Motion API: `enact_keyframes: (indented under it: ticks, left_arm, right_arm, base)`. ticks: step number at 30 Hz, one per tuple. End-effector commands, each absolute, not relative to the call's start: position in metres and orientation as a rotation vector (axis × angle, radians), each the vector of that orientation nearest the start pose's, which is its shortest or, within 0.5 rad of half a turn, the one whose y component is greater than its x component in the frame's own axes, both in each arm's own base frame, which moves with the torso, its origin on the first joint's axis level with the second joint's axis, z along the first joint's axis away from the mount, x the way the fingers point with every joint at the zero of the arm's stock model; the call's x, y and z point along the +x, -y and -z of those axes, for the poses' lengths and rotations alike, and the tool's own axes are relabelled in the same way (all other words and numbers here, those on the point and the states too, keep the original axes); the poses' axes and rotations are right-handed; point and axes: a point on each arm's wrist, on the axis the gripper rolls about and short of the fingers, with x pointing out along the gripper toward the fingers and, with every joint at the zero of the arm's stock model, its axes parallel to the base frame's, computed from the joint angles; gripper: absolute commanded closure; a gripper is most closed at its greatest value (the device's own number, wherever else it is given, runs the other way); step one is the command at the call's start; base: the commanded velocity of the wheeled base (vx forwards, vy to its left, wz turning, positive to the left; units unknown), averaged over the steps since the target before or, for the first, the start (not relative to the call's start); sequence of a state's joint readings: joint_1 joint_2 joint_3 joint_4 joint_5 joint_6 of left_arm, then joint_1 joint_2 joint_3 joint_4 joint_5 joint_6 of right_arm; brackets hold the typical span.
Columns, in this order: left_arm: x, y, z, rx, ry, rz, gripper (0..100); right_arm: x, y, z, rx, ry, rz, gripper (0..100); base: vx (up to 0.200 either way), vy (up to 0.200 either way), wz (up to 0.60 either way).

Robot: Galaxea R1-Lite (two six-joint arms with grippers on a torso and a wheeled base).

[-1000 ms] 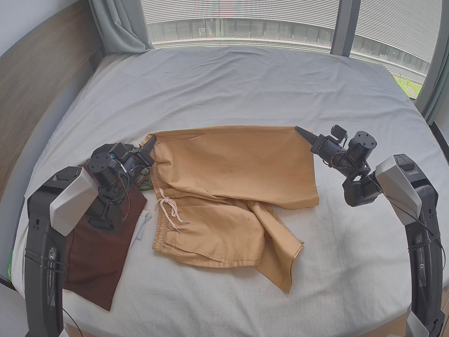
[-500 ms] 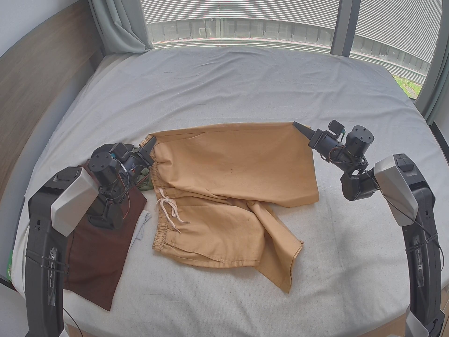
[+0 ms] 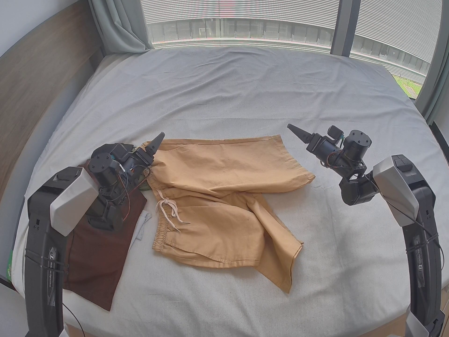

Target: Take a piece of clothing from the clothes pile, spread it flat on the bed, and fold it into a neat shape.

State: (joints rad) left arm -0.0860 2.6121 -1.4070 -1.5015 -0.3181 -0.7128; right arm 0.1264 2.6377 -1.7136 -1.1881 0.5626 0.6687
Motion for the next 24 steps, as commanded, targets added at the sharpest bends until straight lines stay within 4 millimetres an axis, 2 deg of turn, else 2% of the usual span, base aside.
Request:
enact_keyframes:
  ticks: [1, 3, 7, 15, 24]
  left_arm:
    - [0.471, 0.048, -0.044, -0.68, 0.074, 0.474, 0]
    - [0.469, 0.048, -0.044, -0.681, 0.062, 0.47, 0]
    - [0.452, 0.041, -0.053, -0.676, 0.037, 0.456, 0]
    - [0.394, 0.033, -0.058, -0.552, -0.107, 0.539, 0]
    - [0.342, 0.028, -0.063, -0.54, -0.218, 0.61, 0]
  right_arm:
    - [0.491, -0.09, -0.095, 0.59, -0.028, -0.759, 0]
    - [0.487, -0.093, -0.097, 0.591, -0.034, -0.763, 0]
    - [0.465, -0.096, -0.11, 0.591, -0.042, -0.775, 0]
    - [0.407, -0.101, -0.123, 0.601, -0.108, -0.794, 0]
    - [0.34, -0.11, -0.135, 0.59, -0.184, -0.836, 0]
  base:
    - [0.0, 0.0, 0.0]
    - [0.0, 0.0, 0.0]
    - [0.0, 0.0, 0.0]
    - [0.0, 0.0, 0.0]
    - [0.0, 0.0, 0.0]
